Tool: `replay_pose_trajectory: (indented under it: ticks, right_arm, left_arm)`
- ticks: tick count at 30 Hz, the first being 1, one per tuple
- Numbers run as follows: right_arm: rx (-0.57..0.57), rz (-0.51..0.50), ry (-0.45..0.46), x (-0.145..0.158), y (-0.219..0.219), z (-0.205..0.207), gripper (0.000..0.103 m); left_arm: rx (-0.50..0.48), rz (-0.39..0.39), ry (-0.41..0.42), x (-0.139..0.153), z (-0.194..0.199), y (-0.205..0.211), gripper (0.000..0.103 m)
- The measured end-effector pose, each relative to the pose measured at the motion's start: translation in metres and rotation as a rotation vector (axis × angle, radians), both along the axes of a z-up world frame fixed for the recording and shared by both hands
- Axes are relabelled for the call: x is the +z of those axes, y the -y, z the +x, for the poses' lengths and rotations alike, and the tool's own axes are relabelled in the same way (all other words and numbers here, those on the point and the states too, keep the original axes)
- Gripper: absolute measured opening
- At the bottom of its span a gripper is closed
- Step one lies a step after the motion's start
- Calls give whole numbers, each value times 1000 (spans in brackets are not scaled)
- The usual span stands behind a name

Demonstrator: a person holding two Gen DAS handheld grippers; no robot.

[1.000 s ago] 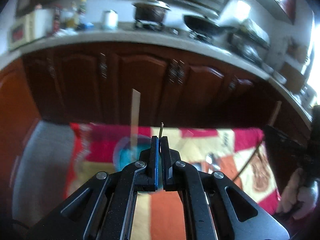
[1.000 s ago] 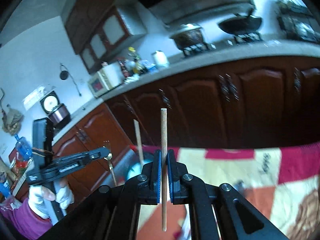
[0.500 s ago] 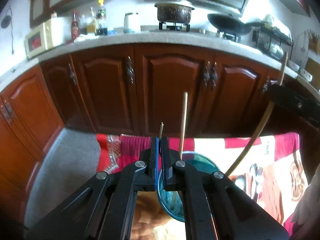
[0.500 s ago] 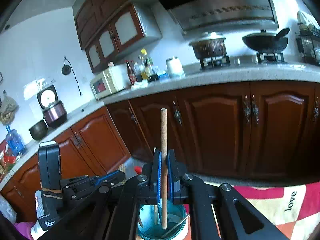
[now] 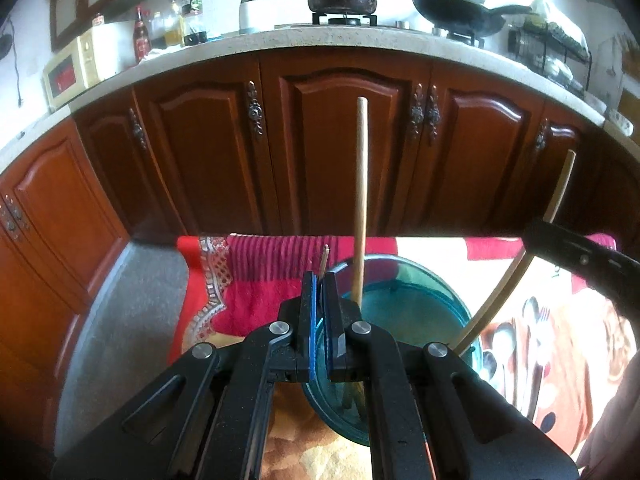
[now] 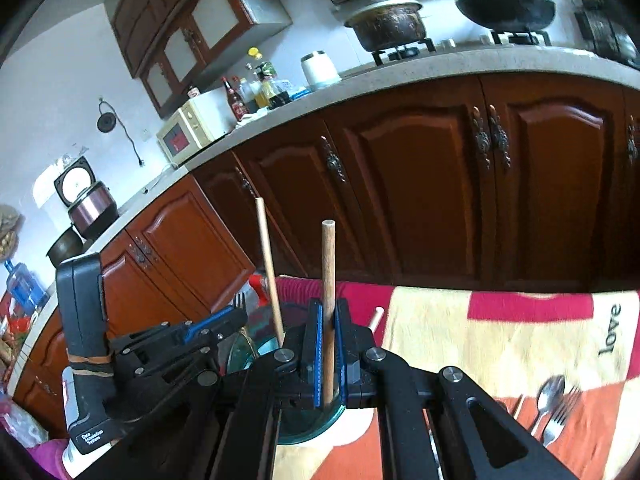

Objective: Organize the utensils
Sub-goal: 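Drop the gold fork into the cup with the left tool while the right tool follows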

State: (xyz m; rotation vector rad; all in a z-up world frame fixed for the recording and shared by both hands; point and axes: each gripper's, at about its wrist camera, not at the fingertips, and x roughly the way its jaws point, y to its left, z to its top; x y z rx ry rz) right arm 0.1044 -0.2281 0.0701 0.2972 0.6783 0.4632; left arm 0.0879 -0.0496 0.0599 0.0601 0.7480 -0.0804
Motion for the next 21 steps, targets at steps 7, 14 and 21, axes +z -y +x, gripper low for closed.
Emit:
replay_pose_trajectory:
  ticks: [7, 14, 21]
  right_arm:
    - [-12, -9, -47, -5, 10, -2, 27]
    - [-15, -5, -65, -8, 14, -11, 28]
    - [-12, -17, -51, -3, 15, -27, 28]
  left_arm:
    - [9, -20, -37, -4, -2, -2, 2]
    - [2, -36, -36, 3, -9, 0, 20]
    - [-2, -41, -28, 12, -22, 2, 28]
